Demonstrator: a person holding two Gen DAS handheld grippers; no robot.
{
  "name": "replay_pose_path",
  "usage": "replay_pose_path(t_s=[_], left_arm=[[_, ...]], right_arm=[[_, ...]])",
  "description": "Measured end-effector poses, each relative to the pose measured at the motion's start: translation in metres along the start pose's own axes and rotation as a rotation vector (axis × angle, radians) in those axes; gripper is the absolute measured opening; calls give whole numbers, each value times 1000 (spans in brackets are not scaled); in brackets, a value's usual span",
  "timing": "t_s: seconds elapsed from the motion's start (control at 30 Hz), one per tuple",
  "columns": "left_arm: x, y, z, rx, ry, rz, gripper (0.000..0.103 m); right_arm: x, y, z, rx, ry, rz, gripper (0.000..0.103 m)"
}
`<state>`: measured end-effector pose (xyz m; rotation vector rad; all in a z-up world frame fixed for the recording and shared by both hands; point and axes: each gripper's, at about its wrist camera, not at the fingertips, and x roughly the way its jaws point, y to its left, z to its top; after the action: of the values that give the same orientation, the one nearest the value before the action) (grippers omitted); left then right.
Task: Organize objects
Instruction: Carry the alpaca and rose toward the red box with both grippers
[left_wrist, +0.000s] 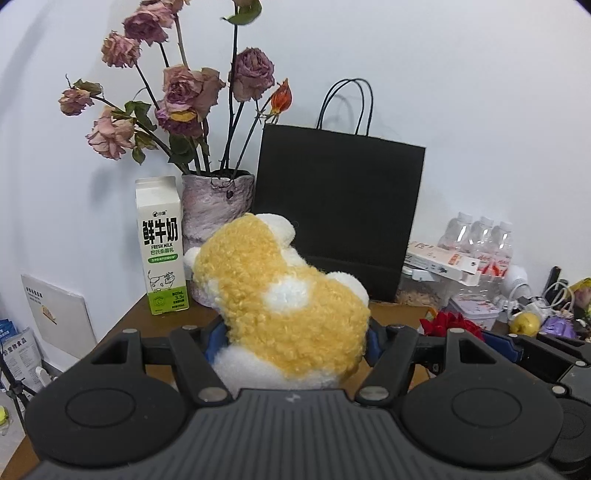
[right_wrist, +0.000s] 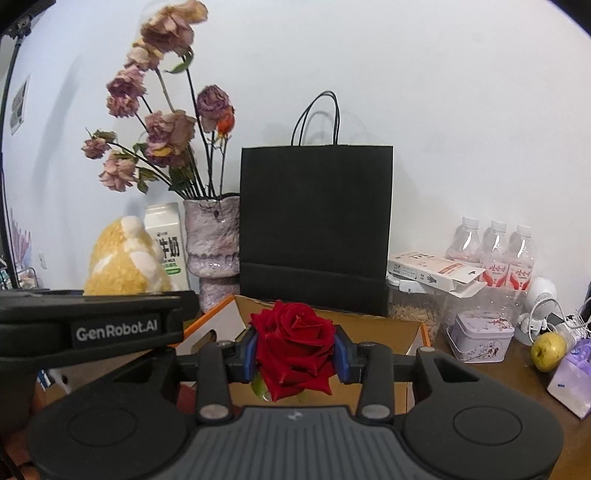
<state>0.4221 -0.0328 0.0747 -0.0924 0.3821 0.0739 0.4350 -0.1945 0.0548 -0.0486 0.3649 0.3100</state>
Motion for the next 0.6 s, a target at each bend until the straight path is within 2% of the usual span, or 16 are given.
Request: replay_pose_path(t_s=[0.37,0.6], left_arm=[[58,-14,9,61,70,54,69],[104,-20,4,84,154,60,69]], right_arm=[[57,-23,6,30,81,-6,38],[97,-35,0,33,145,-31,38]])
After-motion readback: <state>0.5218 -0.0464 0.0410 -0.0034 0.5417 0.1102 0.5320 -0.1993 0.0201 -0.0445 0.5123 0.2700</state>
